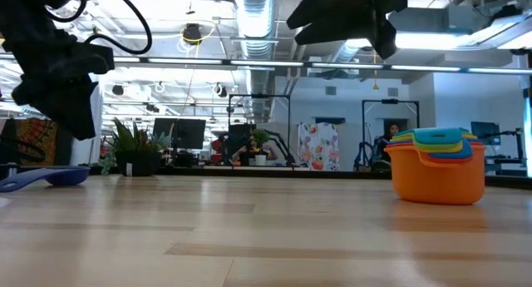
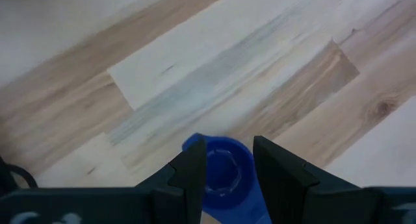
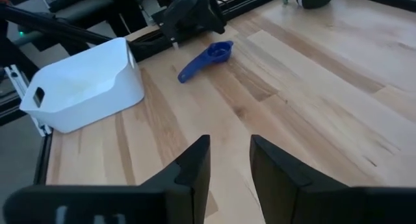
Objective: Nest measuring cups in basket
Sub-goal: Stack the dark blue measuring cup on top of the light blue measuring cup
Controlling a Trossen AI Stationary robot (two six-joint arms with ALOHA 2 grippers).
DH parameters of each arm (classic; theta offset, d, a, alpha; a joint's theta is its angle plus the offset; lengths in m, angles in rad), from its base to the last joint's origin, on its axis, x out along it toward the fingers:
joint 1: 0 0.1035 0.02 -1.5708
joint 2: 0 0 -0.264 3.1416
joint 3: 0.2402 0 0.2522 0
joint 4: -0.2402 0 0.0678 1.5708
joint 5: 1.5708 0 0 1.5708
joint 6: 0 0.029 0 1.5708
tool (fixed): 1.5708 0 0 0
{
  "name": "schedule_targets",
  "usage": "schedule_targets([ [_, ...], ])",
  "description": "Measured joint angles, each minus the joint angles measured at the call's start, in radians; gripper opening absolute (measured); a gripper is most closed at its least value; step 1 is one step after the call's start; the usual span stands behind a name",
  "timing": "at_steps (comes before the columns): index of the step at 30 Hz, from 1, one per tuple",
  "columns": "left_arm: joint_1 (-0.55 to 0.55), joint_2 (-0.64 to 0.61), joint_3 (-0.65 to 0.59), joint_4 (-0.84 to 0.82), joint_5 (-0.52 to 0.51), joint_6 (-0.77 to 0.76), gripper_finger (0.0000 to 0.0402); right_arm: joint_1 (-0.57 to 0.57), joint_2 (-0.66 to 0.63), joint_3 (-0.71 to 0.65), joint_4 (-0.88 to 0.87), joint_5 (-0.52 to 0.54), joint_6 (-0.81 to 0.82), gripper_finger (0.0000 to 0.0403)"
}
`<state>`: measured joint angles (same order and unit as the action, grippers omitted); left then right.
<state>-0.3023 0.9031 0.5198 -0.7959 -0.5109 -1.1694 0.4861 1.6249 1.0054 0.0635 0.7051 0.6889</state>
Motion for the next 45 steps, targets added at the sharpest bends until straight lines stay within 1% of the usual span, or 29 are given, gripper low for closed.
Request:
schedule_targets([
  [6,0.000,0.010,0.000,-0.001,0.014,-0.028,0.0116,0.026,0.000,0.000,-0.001,0.000,0.019,0.0128],
  [9,0.000,0.057,0.000,-0.004,-0.007,-0.029,0.0116,0.038,0.000,0.000,0.005,0.001,0.020,0.0129],
  [12,0.020,0.138,0.000,0.001,-0.013,0.014,0.0116,0.045,0.000,0.000,0.020,0.001,0.020,0.0128],
  [18,0.081,0.259,0.000,0.000,0.085,0.093,0.0116,0.045,0.000,0.000,0.022,0.000,0.019,0.0125],
  [25,0.133,0.328,0.000,0.001,0.148,0.159,0.0115,0.044,0.000,0.000,0.018,0.000,0.017,0.0126],
  [27,0.140,0.344,0.000,0.003,0.150,0.169,0.0105,0.045,0.000,0.000,0.018,0.000,0.018,0.0125],
  [29,0.142,0.356,0.000,0.013,0.152,0.183,0.0083,0.049,0.000,0.000,0.018,0.002,0.029,0.0122],
  [33,0.142,0.358,0.002,0.111,0.144,0.226,0.0018,0.064,0.000,0.000,0.004,0.009,0.092,0.0118],
  [34,0.141,0.355,0.005,0.146,0.142,0.240,0.0011,0.070,0.000,0.000,-0.009,0.014,0.110,0.0117],
  [36,0.137,0.353,0.018,0.205,0.143,0.279,0.0011,0.087,0.000,0.000,-0.043,0.033,0.151,0.0116],
  [38,0.128,0.353,0.040,0.260,0.122,0.333,0.0012,0.098,-0.001,0.000,-0.109,0.044,0.205,0.0116],
  [42,0.093,0.353,0.087,0.450,0.062,0.443,0.0004,0.109,-0.001,0.000,-0.264,0.050,0.370,0.0116],
  [45,0.064,0.354,0.117,0.635,0.033,0.550,0.0004,0.109,-0.001,0.000,-0.264,0.053,0.398,0.0116],
])
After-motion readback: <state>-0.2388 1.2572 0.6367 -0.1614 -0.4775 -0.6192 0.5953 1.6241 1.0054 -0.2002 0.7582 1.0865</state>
